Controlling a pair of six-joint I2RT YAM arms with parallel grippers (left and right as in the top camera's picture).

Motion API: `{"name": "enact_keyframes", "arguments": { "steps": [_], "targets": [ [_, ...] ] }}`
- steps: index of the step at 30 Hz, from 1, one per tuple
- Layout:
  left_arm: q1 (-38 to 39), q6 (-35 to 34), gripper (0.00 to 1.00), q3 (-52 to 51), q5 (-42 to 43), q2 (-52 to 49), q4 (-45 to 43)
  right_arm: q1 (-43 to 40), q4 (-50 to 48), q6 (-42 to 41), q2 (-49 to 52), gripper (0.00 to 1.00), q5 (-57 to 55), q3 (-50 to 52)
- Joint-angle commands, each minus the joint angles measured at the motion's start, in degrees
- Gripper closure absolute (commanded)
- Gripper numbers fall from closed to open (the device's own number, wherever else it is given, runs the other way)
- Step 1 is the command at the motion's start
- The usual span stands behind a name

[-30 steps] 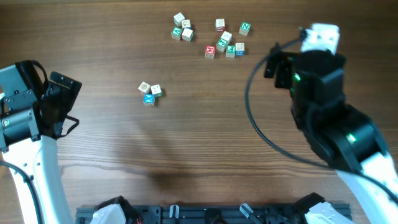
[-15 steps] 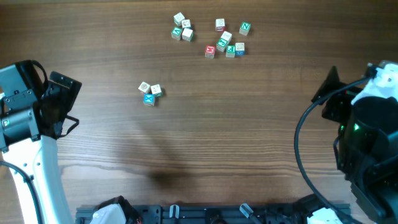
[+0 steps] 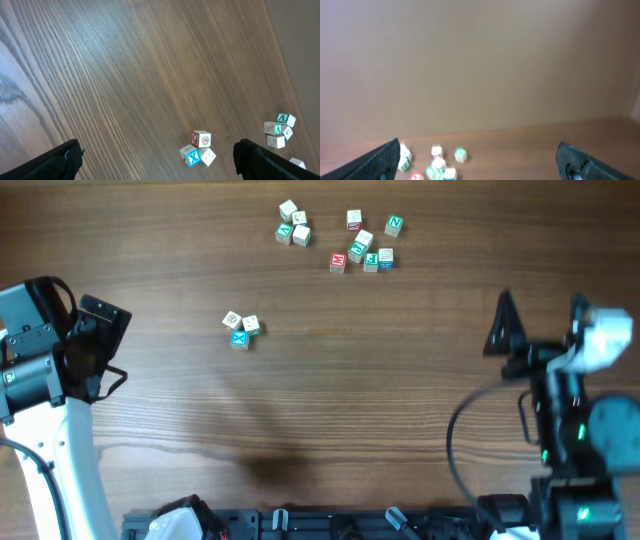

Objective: Form a circle

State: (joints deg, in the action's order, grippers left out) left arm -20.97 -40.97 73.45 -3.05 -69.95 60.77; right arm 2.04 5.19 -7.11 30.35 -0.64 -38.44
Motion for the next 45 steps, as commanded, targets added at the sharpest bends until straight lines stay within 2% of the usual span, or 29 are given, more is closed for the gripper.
{"name": "enact_keyframes", "arguments": {
  "steps": [1, 5, 7, 11, 20, 25, 29, 45],
  "targets": [
    [0.2, 0.7, 0.0, -0.3, 0.2, -0.2, 0.0, 0.2, -6.0, 1.0, -10.0, 0.0, 2.7, 10.3],
    [0.2, 0.7, 0.0, -0.3, 0.2, -0.2, 0.0, 0.2, -18.8, 1.1, -19.9, 0.0, 6.3, 21.6],
    [0.2, 0.7, 0.0, -0.3, 0.2, -0.2, 0.0, 0.2, -21.4, 1.2, -23.8, 0.0, 6.3, 25.6],
    [0.2, 0.7, 0.0, -0.3, 0.3, -0.2, 0.0, 0.2, -22.6, 2.7, -30.2, 0.0, 6.3, 29.9],
    [0.2, 0.7, 0.0, -0.3, 0.3, -0.2, 0.0, 0.3, -23.9, 5.6, -30.2, 0.0, 4.6, 37.6],
    [0.2, 0.7, 0.0, -0.3, 0.2, -0.2, 0.0, 1.2, -19.0, 5.2, -30.2, 0.0, 3.0, 38.1],
    [0.2, 0.7, 0.0, -0.3, 0.2, -0.2, 0.0, 1.3, -5.9, 3.5, -30.2, 0.0, 2.6, 38.1],
    [0.2, 0.7, 0.0, -0.3, 0.2, -0.2, 0.0, 1.3, -5.2, 2.6, -30.2, 0.0, 4.2, 38.1]
  ]
}}
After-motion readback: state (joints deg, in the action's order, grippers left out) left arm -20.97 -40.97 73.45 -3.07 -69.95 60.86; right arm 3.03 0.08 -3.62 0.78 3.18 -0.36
